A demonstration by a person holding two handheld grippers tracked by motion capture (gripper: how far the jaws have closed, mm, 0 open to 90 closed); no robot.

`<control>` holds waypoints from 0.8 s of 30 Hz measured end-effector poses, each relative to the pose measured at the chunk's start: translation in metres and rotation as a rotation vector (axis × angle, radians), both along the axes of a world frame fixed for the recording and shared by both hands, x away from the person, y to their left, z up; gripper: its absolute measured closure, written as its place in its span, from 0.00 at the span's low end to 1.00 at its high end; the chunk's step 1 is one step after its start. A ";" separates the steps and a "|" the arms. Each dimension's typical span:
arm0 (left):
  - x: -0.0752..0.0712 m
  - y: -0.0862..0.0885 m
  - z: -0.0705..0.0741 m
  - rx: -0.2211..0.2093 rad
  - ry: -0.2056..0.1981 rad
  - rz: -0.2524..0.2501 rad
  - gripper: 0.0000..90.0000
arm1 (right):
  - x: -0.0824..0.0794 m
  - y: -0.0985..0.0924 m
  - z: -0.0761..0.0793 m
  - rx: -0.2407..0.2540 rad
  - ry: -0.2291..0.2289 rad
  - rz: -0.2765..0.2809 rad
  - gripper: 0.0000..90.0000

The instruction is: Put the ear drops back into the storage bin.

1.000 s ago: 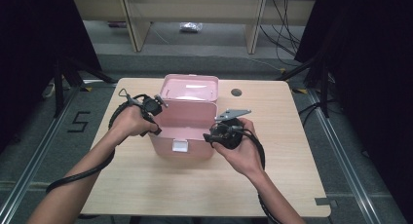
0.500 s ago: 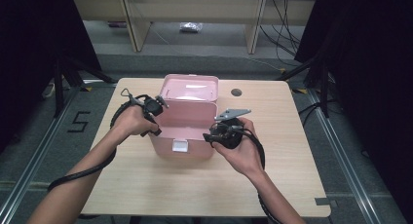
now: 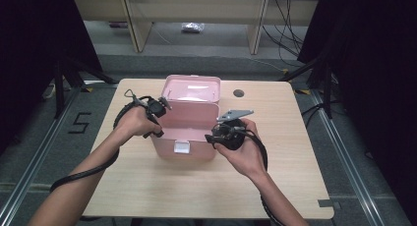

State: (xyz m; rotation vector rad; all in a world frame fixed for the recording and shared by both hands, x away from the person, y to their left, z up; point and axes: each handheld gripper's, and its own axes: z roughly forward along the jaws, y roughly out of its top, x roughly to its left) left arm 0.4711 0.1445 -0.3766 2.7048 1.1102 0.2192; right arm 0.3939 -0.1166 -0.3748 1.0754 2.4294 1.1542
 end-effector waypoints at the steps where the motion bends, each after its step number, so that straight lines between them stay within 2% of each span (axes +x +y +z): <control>1: 0.000 0.000 0.000 -0.001 -0.001 0.002 0.79 | 0.000 0.000 0.000 0.003 -0.005 -0.003 0.74; 4: 0.001 -0.002 -0.001 -0.004 -0.007 0.003 0.79 | 0.000 0.001 0.000 0.003 -0.004 -0.002 0.74; 5: 0.001 -0.002 0.000 0.007 0.005 -0.002 0.79 | 0.000 0.000 -0.001 0.000 -0.013 0.002 0.74; 9: 0.002 -0.002 -0.001 0.006 0.011 0.003 0.79 | -0.001 0.001 0.000 0.005 0.010 0.001 0.74; 11: 0.003 -0.001 -0.002 0.003 0.009 0.006 0.79 | -0.002 0.002 0.000 0.011 0.035 -0.013 0.74; 13: 0.003 -0.001 -0.002 0.000 0.009 0.012 0.79 | 0.000 0.000 0.000 0.002 0.002 0.000 0.74; 15: 0.004 -0.002 -0.003 0.005 0.012 0.007 0.79 | 0.000 0.000 0.000 -0.001 -0.008 0.006 0.74; 17: 0.004 -0.002 -0.004 0.005 0.018 0.011 0.79 | -0.001 0.001 0.000 0.004 0.019 -0.006 0.74; 19: 0.005 -0.003 -0.005 0.002 0.018 0.014 0.79 | 0.000 0.000 0.000 0.000 -0.003 0.005 0.74; 22: 0.006 -0.003 -0.006 0.006 0.023 0.014 0.79 | -0.001 0.001 0.000 0.004 0.014 -0.001 0.74; 23: 0.006 -0.003 -0.006 0.004 0.023 0.015 0.79 | 0.000 0.000 0.000 -0.002 -0.007 0.005 0.74; 24: 0.006 -0.003 -0.008 0.002 0.015 0.014 0.79 | -0.001 0.001 0.000 0.003 0.017 -0.004 0.74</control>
